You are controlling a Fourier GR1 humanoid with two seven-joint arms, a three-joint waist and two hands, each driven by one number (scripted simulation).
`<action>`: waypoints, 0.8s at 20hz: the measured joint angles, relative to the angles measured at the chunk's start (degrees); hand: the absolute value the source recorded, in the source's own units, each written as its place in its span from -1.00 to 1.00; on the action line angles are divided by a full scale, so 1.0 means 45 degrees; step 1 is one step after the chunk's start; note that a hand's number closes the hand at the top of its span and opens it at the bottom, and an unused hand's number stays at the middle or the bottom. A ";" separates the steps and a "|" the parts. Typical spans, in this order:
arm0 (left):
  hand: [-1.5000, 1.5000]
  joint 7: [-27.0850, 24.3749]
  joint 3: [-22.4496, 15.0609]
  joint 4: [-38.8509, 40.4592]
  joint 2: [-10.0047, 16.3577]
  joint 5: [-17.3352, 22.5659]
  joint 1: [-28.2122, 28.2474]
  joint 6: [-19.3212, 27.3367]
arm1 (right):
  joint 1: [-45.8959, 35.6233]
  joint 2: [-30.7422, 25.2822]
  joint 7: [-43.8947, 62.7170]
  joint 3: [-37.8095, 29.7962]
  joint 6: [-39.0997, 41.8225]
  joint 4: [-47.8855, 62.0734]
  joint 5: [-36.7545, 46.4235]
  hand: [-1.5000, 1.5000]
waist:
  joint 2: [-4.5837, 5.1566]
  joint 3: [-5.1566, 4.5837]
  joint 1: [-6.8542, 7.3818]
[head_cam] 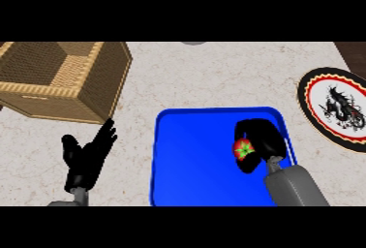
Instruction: Pick the tomato from the tray and place it in the plate
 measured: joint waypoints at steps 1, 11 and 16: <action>0.00 -0.0008 -0.0020 -0.0002 -0.0032 -0.0002 0.0002 0.0009 | -0.0233 0.0250 0.0899 -0.0552 -0.0290 0.0203 0.0057 1.00 | 0.0045 0.0000 0.0016; 0.00 0.0006 -0.0439 0.0014 -0.0217 -0.0232 -0.0300 -0.0058 | -0.4034 0.1006 0.8240 -0.3917 -0.5245 0.1377 0.3358 1.00 | 0.0257 -0.0014 0.0714; 0.00 0.0153 -0.0414 0.0085 -0.0160 -0.0253 -0.0602 -0.0100 | -0.5758 0.0980 1.0231 -0.4769 -0.7284 0.2495 0.5881 1.00 | 0.0304 -0.0005 0.0902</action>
